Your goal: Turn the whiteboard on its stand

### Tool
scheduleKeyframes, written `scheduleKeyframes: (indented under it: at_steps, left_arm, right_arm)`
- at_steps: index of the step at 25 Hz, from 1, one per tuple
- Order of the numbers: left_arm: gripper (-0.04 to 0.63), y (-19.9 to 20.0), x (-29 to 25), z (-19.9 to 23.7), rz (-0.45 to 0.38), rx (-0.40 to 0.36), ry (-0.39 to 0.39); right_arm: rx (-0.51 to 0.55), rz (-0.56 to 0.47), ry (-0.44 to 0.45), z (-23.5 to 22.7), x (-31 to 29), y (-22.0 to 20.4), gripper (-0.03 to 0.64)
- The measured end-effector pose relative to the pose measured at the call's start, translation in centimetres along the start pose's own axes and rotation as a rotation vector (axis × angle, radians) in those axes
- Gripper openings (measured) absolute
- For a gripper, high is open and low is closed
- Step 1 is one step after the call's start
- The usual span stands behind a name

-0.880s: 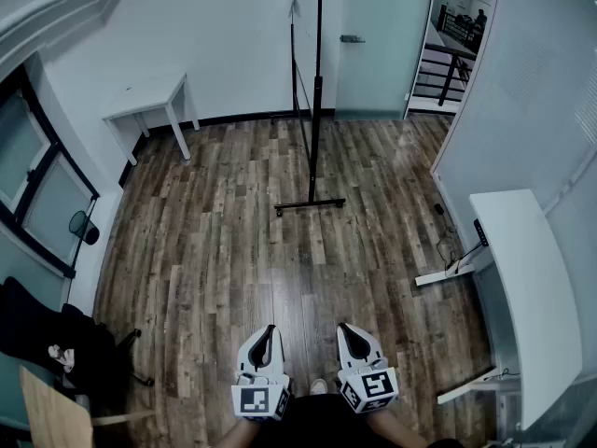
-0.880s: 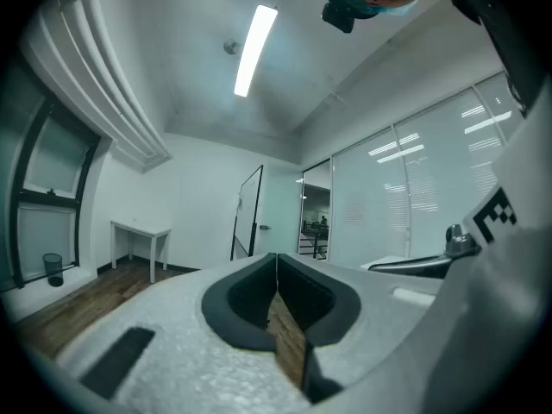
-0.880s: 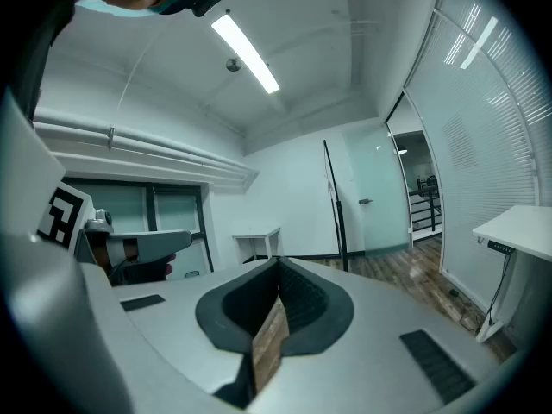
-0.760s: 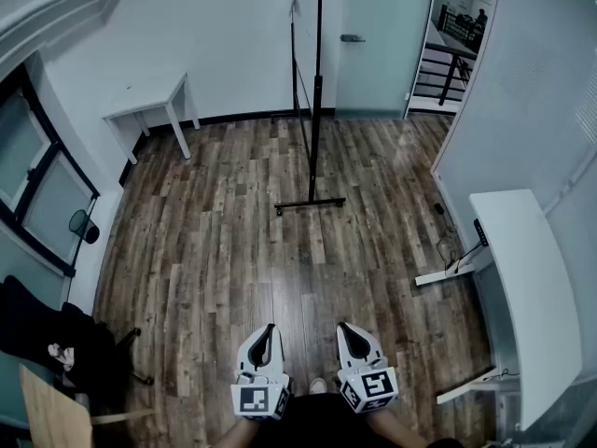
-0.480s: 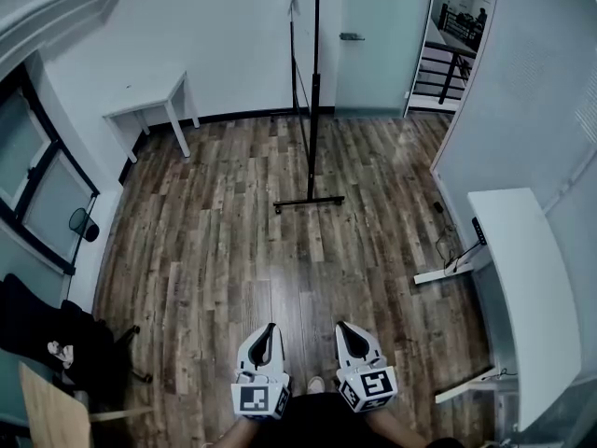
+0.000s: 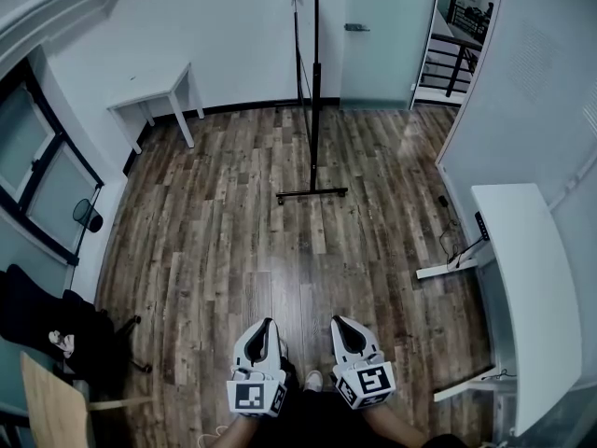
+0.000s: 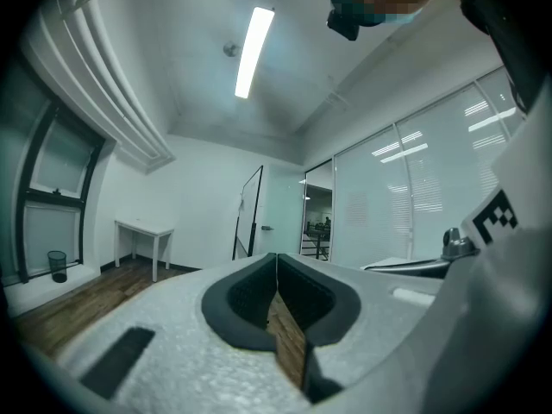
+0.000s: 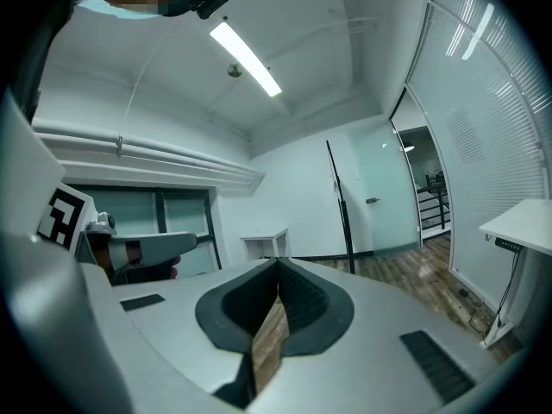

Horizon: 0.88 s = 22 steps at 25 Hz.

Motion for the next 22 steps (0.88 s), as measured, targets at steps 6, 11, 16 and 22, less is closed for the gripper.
scheduleKeyframes:
  at_steps: [6,11,16,22]
  left_arm:
    - [0.018,-0.7,-2.4,0.9,0.014,0.019,-0.003]
    - [0.018,-0.8,-6.9,3.4,0.015,0.023,-0.022]
    - [0.018,-0.4,-12.3,6.6,0.007,0.027,-0.041]
    - [0.018,1.0,-19.4,12.3,0.019,0.031,-0.087]
  right_arm:
    - [-0.013,0.003,-0.011,-1.0,-2.2,0.1,0.012]
    - [0.004,0.007,-0.016,-2.0,-6.8,0.8,0.012]
    - [0.012,0.012,-0.023,-3.2,-12.3,1.7,0.012]
    - [0.016,0.011,-0.039,-3.4,-20.4,3.5,0.012]
Point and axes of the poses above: the fingertips, and each gripper's own axes: x backward along the fingers, z to its left, y out of its top, the point moved 10 cm from there along x, backward along the fingers, and after that the axes turned 7 degrees about -y, right-handed, at the moved point
